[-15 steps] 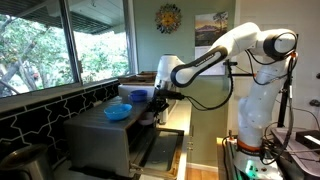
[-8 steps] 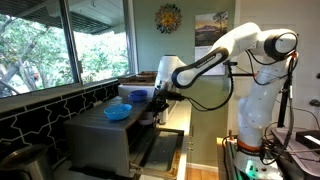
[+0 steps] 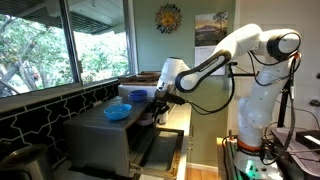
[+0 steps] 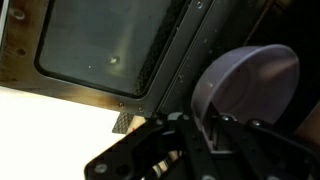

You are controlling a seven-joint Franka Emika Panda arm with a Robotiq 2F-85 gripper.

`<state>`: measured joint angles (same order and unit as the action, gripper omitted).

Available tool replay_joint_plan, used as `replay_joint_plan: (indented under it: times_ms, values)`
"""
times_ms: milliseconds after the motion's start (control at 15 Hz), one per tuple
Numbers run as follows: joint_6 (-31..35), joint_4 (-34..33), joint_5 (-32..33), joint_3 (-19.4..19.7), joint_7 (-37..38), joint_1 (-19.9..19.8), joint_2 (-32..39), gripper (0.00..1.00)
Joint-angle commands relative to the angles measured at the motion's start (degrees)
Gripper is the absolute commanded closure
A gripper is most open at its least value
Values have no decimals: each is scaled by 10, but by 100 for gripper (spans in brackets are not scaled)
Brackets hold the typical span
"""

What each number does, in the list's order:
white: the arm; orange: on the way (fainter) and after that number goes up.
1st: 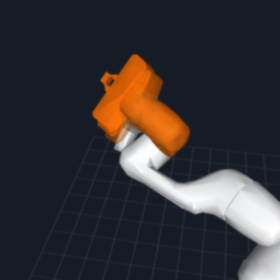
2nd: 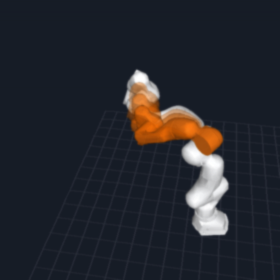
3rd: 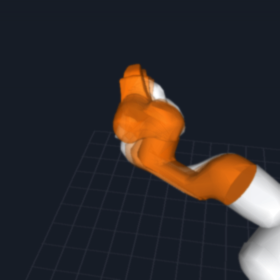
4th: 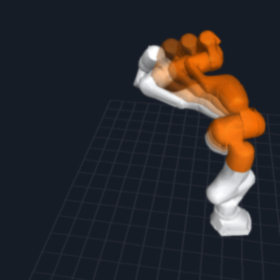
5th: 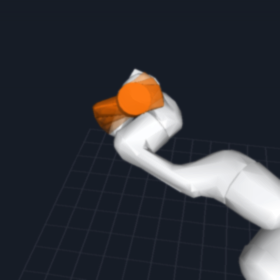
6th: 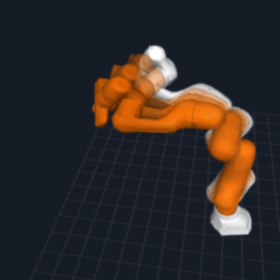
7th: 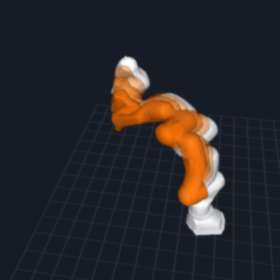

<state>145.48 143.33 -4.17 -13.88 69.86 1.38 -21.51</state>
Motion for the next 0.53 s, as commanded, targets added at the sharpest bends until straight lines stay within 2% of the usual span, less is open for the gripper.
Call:
replay_joint_plan:
  times_ms: [0, 67, 200, 467]
  values:
    - [67, 0, -22, 4, 3, 7, 27, 64]
    - [77, 4, -26, 5, 1, 9, 25, 65]
    - [89, 10, -25, 2, 0, 7, 21, 42]
    - [117, 27, -11, -4, -10, 8, 9, 16]
